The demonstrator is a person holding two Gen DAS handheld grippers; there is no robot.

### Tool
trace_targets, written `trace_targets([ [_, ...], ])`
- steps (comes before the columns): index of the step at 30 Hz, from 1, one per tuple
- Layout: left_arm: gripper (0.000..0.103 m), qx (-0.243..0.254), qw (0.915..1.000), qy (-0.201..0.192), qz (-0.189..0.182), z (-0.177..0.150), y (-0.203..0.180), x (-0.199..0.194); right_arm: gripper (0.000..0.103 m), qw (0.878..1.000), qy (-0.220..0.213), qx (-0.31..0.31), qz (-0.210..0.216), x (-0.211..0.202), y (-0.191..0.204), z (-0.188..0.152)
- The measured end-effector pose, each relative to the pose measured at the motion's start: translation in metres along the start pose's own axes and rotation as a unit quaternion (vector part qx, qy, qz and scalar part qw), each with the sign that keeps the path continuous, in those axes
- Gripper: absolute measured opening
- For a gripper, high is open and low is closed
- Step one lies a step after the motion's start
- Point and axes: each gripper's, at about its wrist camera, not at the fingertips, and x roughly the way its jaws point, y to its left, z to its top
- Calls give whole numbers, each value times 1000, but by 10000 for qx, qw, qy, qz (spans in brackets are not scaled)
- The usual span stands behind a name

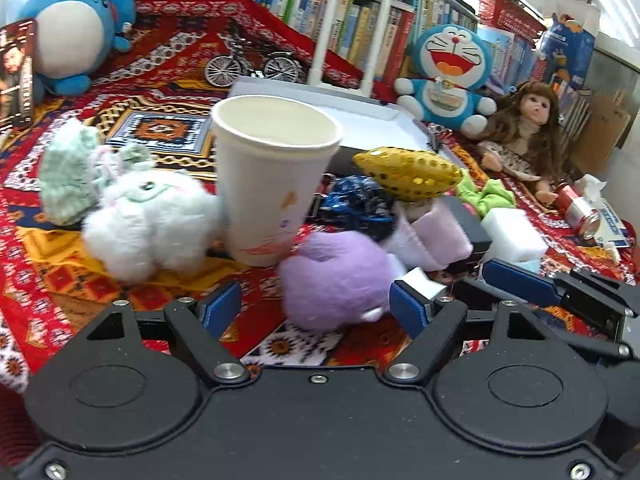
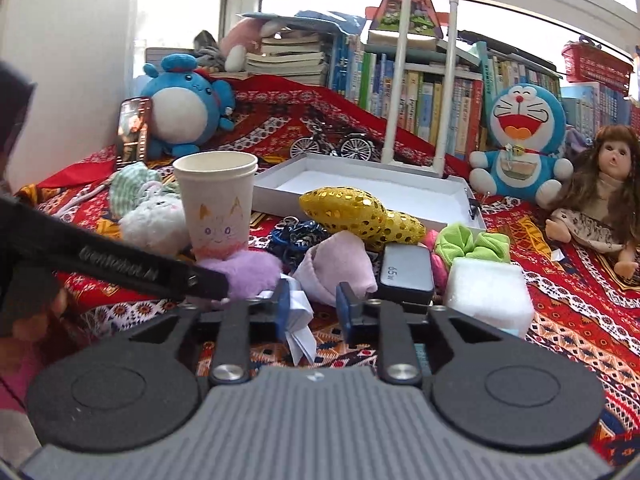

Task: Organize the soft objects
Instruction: 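Grasp the purple plush ball with the left tool while the right tool grasps the white paper figure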

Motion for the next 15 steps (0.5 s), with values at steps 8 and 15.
trace_targets([
  [8,58,17,9996,130,-241,4,-7,21,62,10000,-21,-82,10,-4,-3,-3],
  [15,54,344,9990,-129,-248,0,-15,7,65,9995,91,-270,134,2,6,-7],
])
